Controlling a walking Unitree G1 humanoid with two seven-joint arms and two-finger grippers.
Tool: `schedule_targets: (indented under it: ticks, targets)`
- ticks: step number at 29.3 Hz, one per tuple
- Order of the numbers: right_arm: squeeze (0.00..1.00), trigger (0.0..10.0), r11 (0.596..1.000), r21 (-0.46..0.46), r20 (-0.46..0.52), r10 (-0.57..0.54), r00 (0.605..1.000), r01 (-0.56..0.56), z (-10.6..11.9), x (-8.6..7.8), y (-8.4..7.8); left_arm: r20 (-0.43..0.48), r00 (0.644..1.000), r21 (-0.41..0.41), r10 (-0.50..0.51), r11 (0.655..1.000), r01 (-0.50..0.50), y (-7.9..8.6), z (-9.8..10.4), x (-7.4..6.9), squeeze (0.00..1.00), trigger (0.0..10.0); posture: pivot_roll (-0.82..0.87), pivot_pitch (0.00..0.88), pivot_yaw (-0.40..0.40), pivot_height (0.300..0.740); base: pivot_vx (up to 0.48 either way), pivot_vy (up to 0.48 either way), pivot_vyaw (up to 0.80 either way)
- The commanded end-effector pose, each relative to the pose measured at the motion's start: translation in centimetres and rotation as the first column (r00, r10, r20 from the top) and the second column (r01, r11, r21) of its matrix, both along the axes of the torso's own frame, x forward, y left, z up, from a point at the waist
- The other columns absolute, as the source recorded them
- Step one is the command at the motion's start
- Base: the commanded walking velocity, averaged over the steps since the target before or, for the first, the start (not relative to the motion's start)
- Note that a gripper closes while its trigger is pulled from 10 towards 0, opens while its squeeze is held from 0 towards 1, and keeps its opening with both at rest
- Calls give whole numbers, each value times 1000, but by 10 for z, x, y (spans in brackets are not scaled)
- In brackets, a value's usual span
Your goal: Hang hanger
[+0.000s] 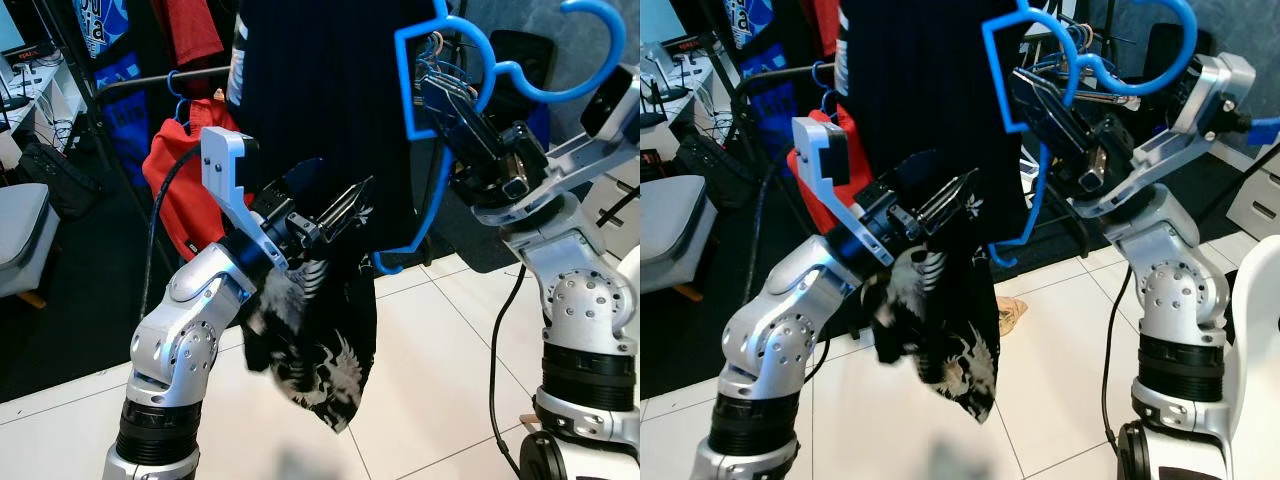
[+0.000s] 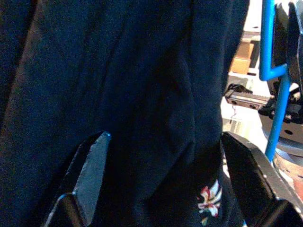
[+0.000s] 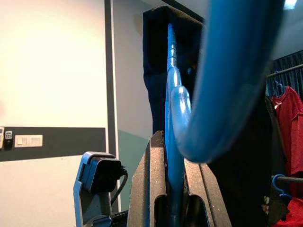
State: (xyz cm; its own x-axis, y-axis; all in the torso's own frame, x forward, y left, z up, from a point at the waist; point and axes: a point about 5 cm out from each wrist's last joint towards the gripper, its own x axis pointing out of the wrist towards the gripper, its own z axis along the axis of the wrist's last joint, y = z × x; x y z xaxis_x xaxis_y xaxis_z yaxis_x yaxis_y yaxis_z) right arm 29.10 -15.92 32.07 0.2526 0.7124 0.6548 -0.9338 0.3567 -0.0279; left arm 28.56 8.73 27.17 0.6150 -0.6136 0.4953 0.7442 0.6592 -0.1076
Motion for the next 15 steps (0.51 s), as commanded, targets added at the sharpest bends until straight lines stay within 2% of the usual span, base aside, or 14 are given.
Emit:
schedule_targets:
  ticks: [1,7,11,14,15]
  targets:
    - [0,10000,1000,-2,34,27,999,-27,6,-6,2,33,999,6,28,1000,-29,5,4,-2,0,0,28,8,39,740,0,0,0]
    - [0,10000,1000,4,37,19,999,-19,9,-7,-1,66,997,32,44,998,-46,5,6,-3,0,0,25,7,33,740,0,0,0]
    - [0,10000,1000,6,33,-25,999,25,11,-3,-7,92,994,50,61,997,-66,8,10,-3,0,0,26,7,31,740,0,0,0]
    - [0,10000,992,5,12,-125,992,125,11,5,-20,142,984,81,105,990,-117,22,20,-1,0,0,29,10,26,740,0,0,0]
    - [0,10000,992,5,12,-125,992,125,11,5,-20,142,984,81,105,990,-117,22,20,-1,0,0,29,10,26,740,0,0,0]
